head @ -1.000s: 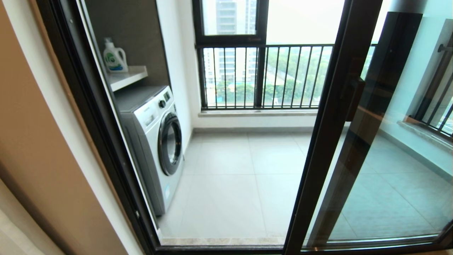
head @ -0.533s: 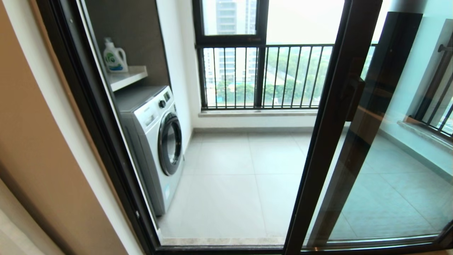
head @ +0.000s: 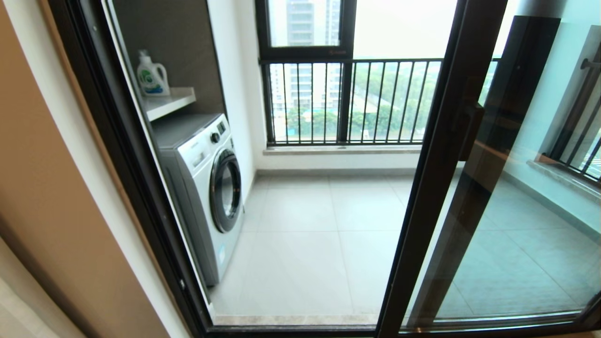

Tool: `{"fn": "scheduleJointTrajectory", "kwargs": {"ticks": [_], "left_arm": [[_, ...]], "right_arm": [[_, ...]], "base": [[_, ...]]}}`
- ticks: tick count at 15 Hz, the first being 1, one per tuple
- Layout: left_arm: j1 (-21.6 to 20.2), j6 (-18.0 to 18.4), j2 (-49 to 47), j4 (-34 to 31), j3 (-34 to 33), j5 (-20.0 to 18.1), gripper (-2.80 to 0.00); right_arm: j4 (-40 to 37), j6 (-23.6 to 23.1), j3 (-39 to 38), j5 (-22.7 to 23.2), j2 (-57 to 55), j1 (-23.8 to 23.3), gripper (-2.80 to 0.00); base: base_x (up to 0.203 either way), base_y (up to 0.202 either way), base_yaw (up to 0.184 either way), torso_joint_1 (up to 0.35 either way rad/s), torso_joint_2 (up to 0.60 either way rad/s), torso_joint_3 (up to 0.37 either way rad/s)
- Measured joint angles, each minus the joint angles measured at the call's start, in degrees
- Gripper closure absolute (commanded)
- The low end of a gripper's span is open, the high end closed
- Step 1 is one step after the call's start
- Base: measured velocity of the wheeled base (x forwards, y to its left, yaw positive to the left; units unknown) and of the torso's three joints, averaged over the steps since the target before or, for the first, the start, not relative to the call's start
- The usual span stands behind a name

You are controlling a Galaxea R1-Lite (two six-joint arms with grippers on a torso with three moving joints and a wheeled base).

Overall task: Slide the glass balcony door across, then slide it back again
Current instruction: Open the slid door

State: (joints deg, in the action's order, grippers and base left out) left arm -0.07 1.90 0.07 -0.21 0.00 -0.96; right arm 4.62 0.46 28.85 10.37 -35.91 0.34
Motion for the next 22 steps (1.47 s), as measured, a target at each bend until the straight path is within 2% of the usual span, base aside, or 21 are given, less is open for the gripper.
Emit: {"fn": "scheduleJointTrajectory", "kwargs": {"ticks": [4,10,13,17,22], "left_arm": [[0.0,0.0,0.0,-0.01,0.0,0.0,0.0],[0.0,0.02,-0.02,-0.01,0.0,0.0,0.0],[0.0,0.0,-0.02,-0.01,0.0,0.02,0.0],[0.0,0.0,-0.02,-0.01,0.0,0.0,0.0],[-0.02,0.0,-0.05,-0.04,0.0,0.0,0.0]], "right_arm": [[9.61,-4.77,13.05,1.29,-24.73,1.06,0.0],[13.53,-7.37,41.18,-2.98,-55.93,3.06,0.0],[13.44,-7.81,49.13,-4.12,-64.49,6.51,0.0],[12.79,-7.74,53.98,-6.38,-70.48,10.77,0.0],[11.95,-7.57,63.4,-6.98,-76.38,8.81,0.0]], "base": [[0.0,0.0,0.0,0.0,0.0,0.0],[0.0,0.0,0.0,0.0,0.0,0.0],[0.0,0.0,0.0,0.0,0.0,0.0],[0.0,0.0,0.0,0.0,0.0,0.0],[0.0,0.0,0.0,0.0,0.0,0.0]]}}
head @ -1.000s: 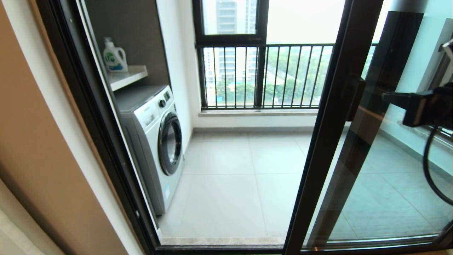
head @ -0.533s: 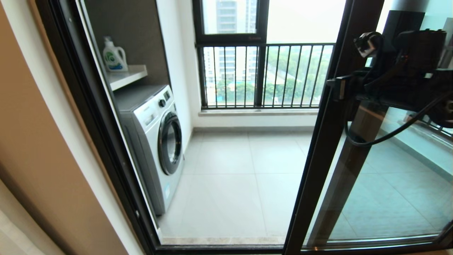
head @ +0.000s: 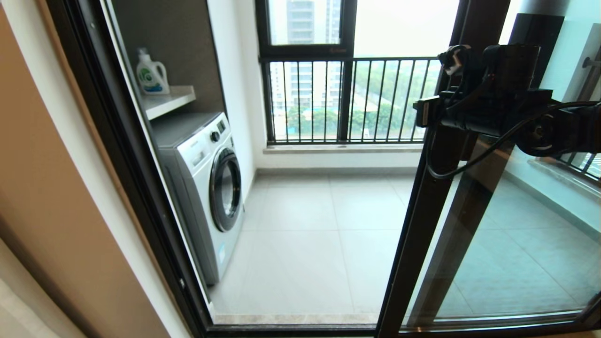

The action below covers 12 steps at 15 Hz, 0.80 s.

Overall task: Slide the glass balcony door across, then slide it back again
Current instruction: Open the slid door

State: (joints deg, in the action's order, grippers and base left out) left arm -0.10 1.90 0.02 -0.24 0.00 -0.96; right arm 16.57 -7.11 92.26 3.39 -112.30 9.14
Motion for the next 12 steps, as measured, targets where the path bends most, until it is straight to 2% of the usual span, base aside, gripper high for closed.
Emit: {"fn": "scheduleJointTrajectory", "kwargs": {"ticks": [5,12], "left_arm": [[0.02,0.0,0.0,0.02,0.0,0.0,0.0],[0.02,0.02,0.0,0.02,0.0,0.0,0.0]], "right_arm": [[-2.47,0.26,8.85,0.06,-6.43,-2.79,0.0],[-2.33,1.66,9.58,0.24,-8.49,-4.52,0.0]], "base": [[0.0,0.0,0.0,0.0,0.0,0.0],[0.0,0.0,0.0,0.0,0.0,0.0]]}}
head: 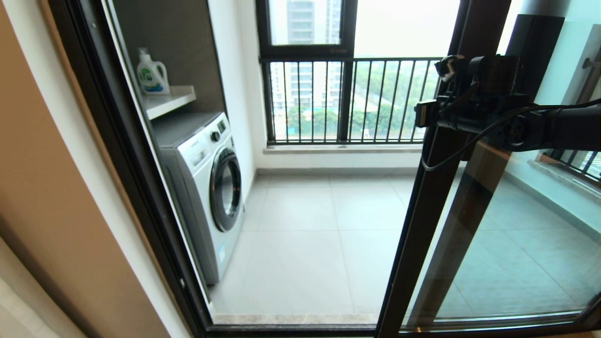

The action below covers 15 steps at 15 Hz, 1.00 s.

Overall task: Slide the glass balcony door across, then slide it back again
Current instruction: Open the slid door

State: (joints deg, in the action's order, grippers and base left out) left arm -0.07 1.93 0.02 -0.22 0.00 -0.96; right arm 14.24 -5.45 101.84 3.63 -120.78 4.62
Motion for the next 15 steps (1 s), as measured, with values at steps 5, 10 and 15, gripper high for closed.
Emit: {"fn": "scheduleJointTrajectory", "kwargs": {"ticks": [5,10,15], "left_arm": [[0.0,-0.02,0.0,-0.01,0.0,-0.01,0.0],[0.0,-0.03,0.0,0.0,0.0,0.0,0.0],[0.0,-0.02,-0.02,-0.02,0.0,0.0,0.0]], "right_arm": [[0.04,0.27,-1.87,0.33,1.35,-3.06,0.0],[0.34,0.27,-4.22,0.38,2.77,-6.29,0.0],[0.3,1.44,-4.5,0.03,3.77,-9.72,0.0]], "base": [[0.0,0.0,0.0,0.0,0.0,0.0],[0.0,0.0,0.0,0.0,0.0,0.0],[0.0,0.0,0.0,0.0,0.0,0.0]]}}
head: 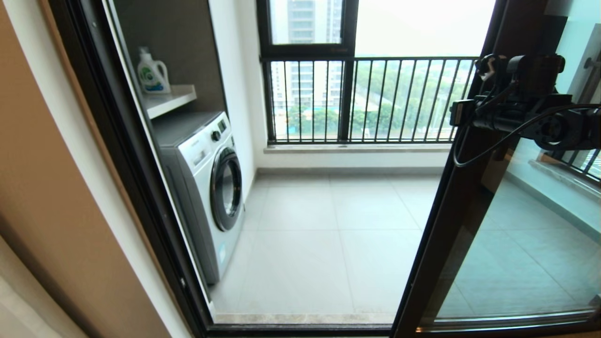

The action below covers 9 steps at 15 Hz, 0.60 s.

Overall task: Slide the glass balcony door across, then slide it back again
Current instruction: Open the slid door

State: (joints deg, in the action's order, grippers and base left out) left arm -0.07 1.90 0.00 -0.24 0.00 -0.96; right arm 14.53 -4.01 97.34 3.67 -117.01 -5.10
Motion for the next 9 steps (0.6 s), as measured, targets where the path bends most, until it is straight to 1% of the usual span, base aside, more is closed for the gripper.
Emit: {"fn": "scheduleJointTrajectory", "kwargs": {"ticks": [4,7,9], "left_arm": [[0.0,0.01,0.0,0.01,0.0,0.0,0.0],[0.0,0.02,0.0,0.03,0.0,0.0,0.0],[0.0,0.02,0.0,0.0,0.0,-0.01,0.0]], "right_arm": [[0.26,0.46,-0.74,-0.29,1.24,-0.74,0.0],[2.27,0.23,-4.11,-0.11,2.62,0.52,0.0],[3.57,0.13,-5.16,-0.86,3.04,0.88,0.0]], "base": [[0.0,0.0,0.0,0.0,0.0,0.0],[0.0,0.0,0.0,0.0,0.0,0.0],[0.0,0.0,0.0,0.0,0.0,0.0]]}}
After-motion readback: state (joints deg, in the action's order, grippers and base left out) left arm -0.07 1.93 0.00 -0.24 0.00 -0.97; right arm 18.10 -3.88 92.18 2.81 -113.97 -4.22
